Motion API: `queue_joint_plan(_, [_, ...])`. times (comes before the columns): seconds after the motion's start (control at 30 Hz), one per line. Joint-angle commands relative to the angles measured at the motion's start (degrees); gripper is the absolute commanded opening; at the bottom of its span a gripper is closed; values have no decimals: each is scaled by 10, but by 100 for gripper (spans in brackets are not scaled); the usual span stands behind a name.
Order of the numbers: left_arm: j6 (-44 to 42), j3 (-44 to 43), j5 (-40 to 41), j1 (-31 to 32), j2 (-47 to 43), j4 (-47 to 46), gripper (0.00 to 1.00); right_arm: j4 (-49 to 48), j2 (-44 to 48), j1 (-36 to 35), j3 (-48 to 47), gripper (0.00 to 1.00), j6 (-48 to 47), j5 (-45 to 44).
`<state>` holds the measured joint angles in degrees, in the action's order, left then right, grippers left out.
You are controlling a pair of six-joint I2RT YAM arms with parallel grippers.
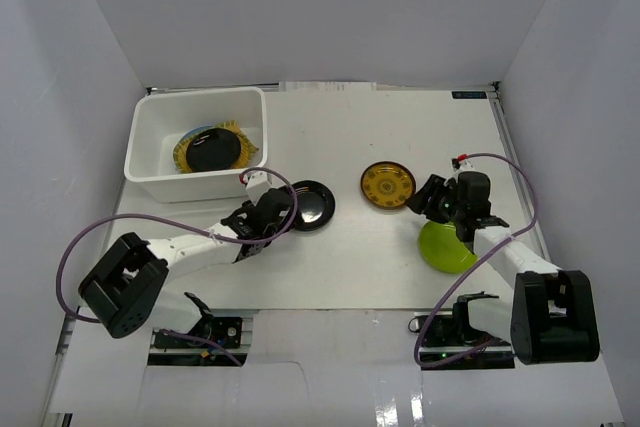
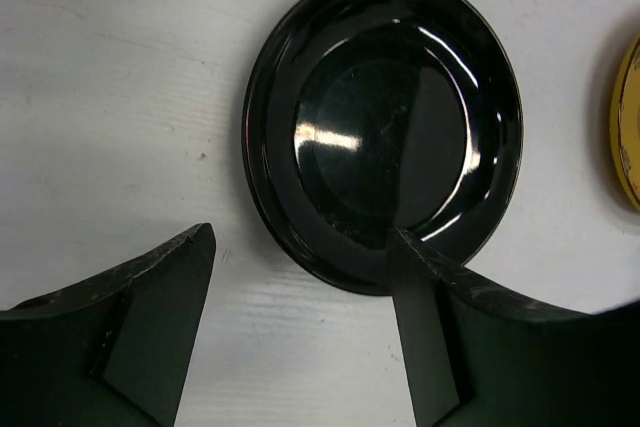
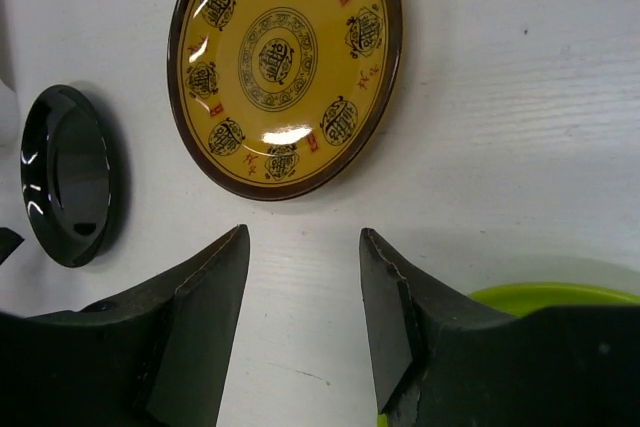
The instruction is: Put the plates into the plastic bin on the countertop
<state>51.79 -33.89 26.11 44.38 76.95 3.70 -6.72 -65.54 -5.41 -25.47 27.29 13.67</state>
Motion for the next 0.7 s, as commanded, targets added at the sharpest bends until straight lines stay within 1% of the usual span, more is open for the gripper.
queue_joint_plan(0.0, [11, -7, -11, -17, 7, -53, 79, -75, -29, 2, -12, 55, 18, 47])
queue_joint_plan(0.1, [8, -13, -16, -22, 29, -70, 78, -85, -55, 2, -19, 55, 21, 50])
queue_joint_plan(0.2, [4, -17, -18, -27, 56, -81, 73, -95, -60, 2, -20, 55, 32, 50])
queue_joint_plan(0.23, [2, -16, -18, -28, 61, -86, 70, -99, -58, 2, -17, 55, 36, 50])
queue_joint_plan(0.3, [-4, -16, -12, -29, 72, -95, 63, -97, -45, 2, -12, 54, 40, 44])
queue_joint_plan(0.33, [-5, -15, -9, -29, 76, -98, 57, -93, -39, 2, -10, 54, 40, 37])
queue_joint_plan(0.43, [-15, -1, -4, -30, 73, -117, 49, -56, -2, 2, -2, 54, 28, 4])
queue_joint_plan(0.47, [-19, 3, -3, -30, 69, -127, 44, -47, 17, 2, 1, 54, 23, -7])
queue_joint_plan(0.57, [-27, 9, 3, -30, 68, -135, 35, -13, 38, 2, 3, 54, 6, -19])
queue_joint_plan(0.6, [-32, 10, 5, -30, 68, -137, 28, -4, 44, 2, 2, 54, 2, -29])
queue_joint_plan(0.67, [-40, 13, 2, -30, 67, -146, 16, 1, 45, 2, 1, 56, 0, -30])
